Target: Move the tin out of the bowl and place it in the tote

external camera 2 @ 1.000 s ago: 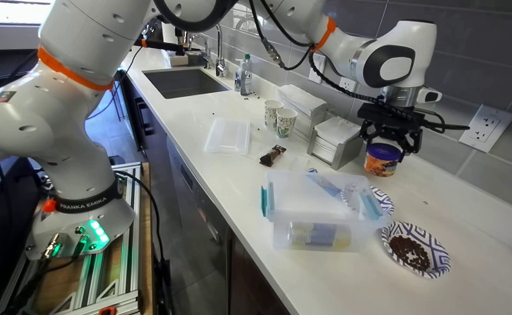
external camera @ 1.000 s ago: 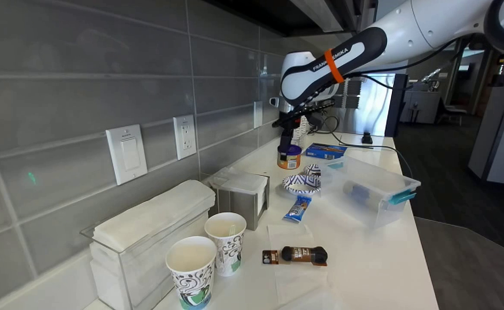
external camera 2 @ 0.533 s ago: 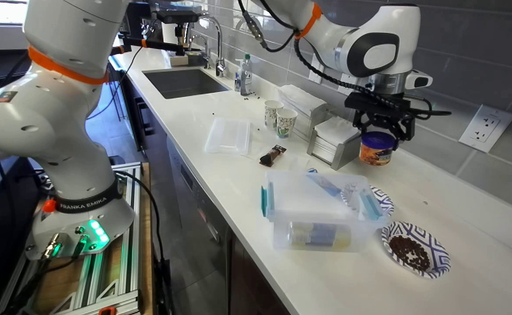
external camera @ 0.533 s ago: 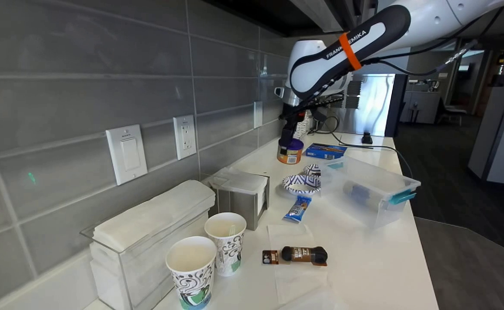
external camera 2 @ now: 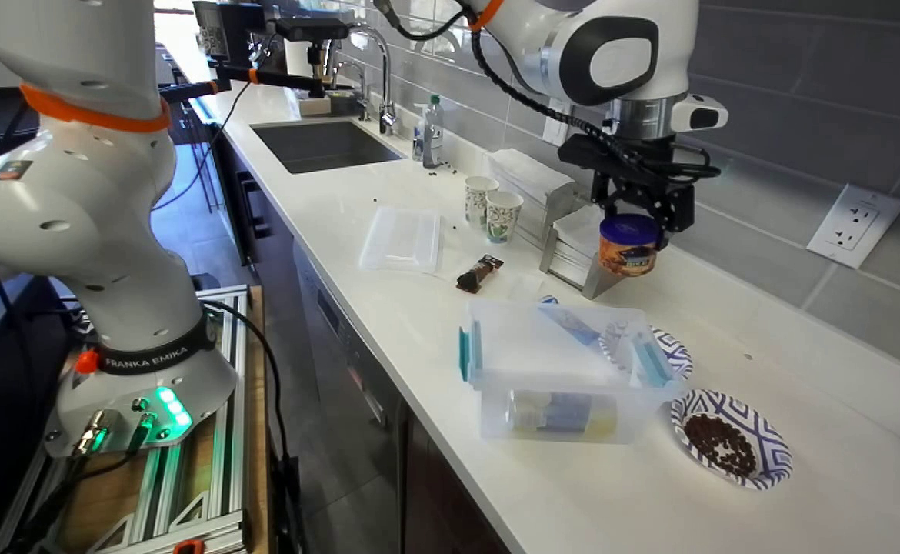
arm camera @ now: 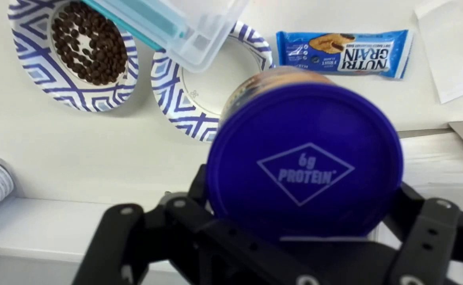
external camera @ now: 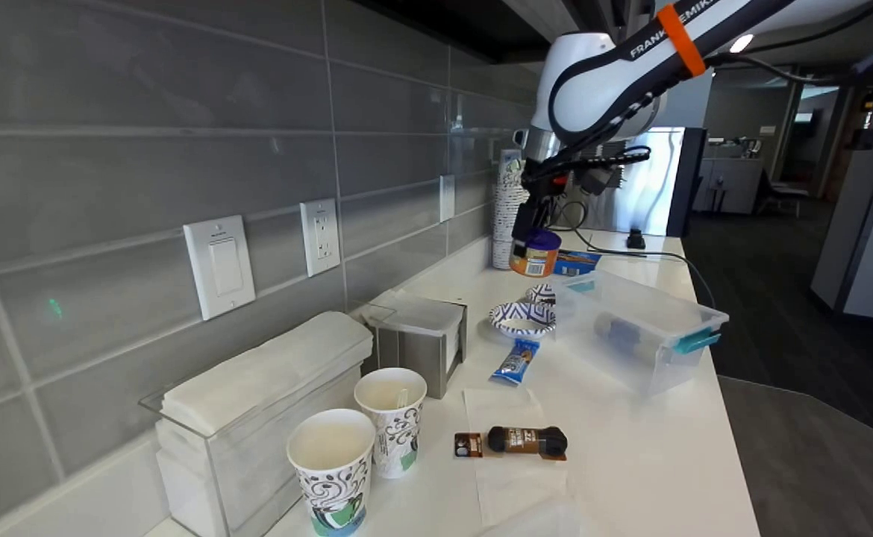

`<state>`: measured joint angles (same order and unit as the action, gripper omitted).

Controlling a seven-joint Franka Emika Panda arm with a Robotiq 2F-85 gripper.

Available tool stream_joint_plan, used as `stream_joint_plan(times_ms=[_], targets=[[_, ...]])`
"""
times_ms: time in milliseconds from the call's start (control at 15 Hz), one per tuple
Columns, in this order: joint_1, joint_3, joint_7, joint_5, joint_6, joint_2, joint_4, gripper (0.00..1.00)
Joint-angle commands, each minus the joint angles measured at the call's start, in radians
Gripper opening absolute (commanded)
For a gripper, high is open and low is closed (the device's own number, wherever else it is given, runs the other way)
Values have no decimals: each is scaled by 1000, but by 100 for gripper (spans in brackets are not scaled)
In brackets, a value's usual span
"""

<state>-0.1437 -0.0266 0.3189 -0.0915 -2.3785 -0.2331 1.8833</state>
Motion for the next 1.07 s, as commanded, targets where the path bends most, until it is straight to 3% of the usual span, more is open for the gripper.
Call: stream_joint_plan(times_ms=[0,467,1000], targets=[[22,-41,-127,-39,32,140,125,69],[-1,-97,-275,-59,118,237,216,69],[-38,-151,-242,-39,71,175,259,69]])
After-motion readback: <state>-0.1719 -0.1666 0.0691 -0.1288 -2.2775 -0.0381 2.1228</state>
